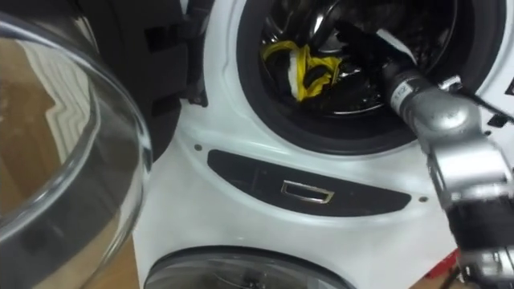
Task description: Pick clothes from washing machine
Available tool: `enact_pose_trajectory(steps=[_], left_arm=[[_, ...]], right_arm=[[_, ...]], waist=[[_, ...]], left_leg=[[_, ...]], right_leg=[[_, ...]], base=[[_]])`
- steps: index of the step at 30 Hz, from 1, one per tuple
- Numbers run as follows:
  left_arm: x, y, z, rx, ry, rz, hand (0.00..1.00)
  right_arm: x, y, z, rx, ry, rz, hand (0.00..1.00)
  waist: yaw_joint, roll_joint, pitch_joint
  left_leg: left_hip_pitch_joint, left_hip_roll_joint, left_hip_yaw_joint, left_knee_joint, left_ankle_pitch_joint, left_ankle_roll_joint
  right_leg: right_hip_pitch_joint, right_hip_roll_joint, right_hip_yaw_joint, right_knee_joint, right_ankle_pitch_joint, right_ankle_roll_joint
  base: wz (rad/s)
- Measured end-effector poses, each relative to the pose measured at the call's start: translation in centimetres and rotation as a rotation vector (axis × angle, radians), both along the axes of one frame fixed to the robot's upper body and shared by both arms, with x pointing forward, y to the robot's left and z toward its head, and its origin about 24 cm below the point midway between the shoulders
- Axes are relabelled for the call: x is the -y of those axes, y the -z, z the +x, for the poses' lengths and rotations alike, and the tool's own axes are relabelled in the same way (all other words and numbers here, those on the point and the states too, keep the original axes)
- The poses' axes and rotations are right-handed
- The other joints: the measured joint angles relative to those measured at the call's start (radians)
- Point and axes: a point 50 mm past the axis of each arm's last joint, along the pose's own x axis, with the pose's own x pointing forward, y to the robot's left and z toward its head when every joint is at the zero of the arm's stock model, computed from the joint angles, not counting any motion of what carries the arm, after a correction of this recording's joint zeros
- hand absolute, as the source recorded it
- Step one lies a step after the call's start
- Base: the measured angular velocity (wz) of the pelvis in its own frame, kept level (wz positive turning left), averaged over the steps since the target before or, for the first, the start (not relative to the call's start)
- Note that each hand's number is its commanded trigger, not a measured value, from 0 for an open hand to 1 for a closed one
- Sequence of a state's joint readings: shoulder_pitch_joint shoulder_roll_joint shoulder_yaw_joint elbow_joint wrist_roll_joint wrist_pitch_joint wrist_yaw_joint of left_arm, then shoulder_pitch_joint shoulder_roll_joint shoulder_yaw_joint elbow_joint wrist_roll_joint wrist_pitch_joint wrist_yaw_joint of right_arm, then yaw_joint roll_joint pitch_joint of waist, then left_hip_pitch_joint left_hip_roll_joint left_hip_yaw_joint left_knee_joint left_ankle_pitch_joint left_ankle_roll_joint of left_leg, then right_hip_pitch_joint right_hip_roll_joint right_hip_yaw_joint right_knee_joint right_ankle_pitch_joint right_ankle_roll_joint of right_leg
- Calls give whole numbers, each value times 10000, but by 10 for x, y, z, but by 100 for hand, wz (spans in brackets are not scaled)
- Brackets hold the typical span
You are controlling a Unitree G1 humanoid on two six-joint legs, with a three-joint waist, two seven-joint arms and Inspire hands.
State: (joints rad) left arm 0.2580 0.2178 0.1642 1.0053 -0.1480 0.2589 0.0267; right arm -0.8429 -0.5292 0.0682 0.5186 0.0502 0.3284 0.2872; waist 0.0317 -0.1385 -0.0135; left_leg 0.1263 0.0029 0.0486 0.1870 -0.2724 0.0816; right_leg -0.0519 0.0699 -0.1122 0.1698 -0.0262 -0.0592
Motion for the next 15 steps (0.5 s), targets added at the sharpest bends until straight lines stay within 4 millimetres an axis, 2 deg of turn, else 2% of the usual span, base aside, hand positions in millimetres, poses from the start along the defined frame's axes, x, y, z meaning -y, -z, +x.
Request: enact_pose_trajectory(steps=[4,12,13,14,15], left_arm=[[1,0,-1,-103,-60,-183,0],[-2,0,13,240,-122,-168,0],[-2,0,15,277,-110,-170,0],[-2,0,16,270,-110,-178,0],[-2,0,16,267,-109,-177,0]], right_arm=[[7,4,4,-562,148,-313,0],[6,10,2,-1544,-1121,-341,0],[5,10,1,-1604,-1208,-347,12],[5,11,1,-1718,-1367,-371,48],[5,11,0,-1772,-1435,-389,98]], waist=[[8,-8,-3],[63,-27,20],[62,-25,23],[65,-23,25],[73,-25,27]], left_leg=[[19,4,-76,34,10,11],[116,11,-69,18,11,14],[115,11,-74,4,10,14],[116,11,-86,-29,9,14],[115,11,-91,-31,9,14]], right_leg=[[15,-1,-22,5,-5,6],[123,6,-42,-35,-5,7],[131,3,-51,-39,-5,7],[140,-1,-88,-38,-5,7],[140,-7,-123,-37,-5,7]], base=[[6],[0],[0],[0],[0]])
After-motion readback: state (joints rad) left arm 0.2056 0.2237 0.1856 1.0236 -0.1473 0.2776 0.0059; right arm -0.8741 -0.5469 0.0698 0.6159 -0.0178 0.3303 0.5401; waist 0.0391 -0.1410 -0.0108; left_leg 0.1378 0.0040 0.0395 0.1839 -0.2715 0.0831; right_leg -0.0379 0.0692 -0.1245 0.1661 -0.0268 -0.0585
